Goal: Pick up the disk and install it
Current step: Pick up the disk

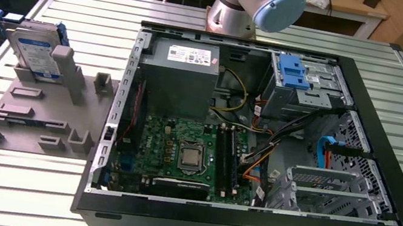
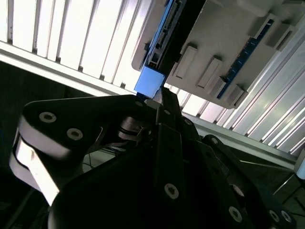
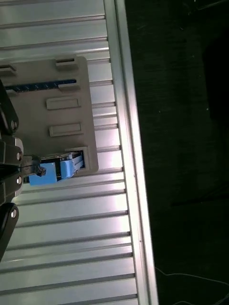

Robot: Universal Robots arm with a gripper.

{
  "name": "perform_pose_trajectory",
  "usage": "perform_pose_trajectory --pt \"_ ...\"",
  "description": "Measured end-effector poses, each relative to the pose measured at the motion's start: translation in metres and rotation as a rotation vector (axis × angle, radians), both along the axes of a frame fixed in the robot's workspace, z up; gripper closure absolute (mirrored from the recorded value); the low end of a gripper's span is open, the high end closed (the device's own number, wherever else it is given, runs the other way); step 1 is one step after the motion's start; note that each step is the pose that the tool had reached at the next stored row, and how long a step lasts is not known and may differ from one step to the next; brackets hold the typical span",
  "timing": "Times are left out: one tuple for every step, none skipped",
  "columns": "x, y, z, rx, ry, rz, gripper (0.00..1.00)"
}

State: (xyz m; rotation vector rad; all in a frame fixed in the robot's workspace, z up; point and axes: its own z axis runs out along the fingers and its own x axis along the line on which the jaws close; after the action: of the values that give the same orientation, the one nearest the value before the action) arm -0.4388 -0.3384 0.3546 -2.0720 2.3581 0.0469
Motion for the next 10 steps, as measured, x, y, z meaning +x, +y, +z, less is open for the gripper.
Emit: perform_pose_trajectory --pt "0.0000 0.0000 0.0000 0.0000 0.0000 0.000 0.89" --pt "0.0000 0.0000 0.0000 0.0000 0.0000 0.000 0.83" --pt "0.0000 0.0000 0.0000 0.0000 0.0001 0.000 0.77" --pt "0.0000 0.0000 0.0000 -0.0001 0.0000 0.000 0.77" --pt "0.0001 0.0000 -0.0003 -0.0007 -0.0002 0.000 0.71" --pt "0.0001 0.0002 -0.0007 -0.0015 -0.0001 0.000 0.71" --pt "0.0000 0.0004 -0.0015 -0.0025 0.0000 0.000 0.65" --pt "0.0000 0.0005 -0.0028 -0.0031 -0.0001 0.000 0.59" --pt "0.0000 0.0007 -0.0044 -0.0032 -0.0001 0.001 0.59" --pt "0.0000 0.0007 -0.0062 -0.0033 -0.0001 0.001 0.53"
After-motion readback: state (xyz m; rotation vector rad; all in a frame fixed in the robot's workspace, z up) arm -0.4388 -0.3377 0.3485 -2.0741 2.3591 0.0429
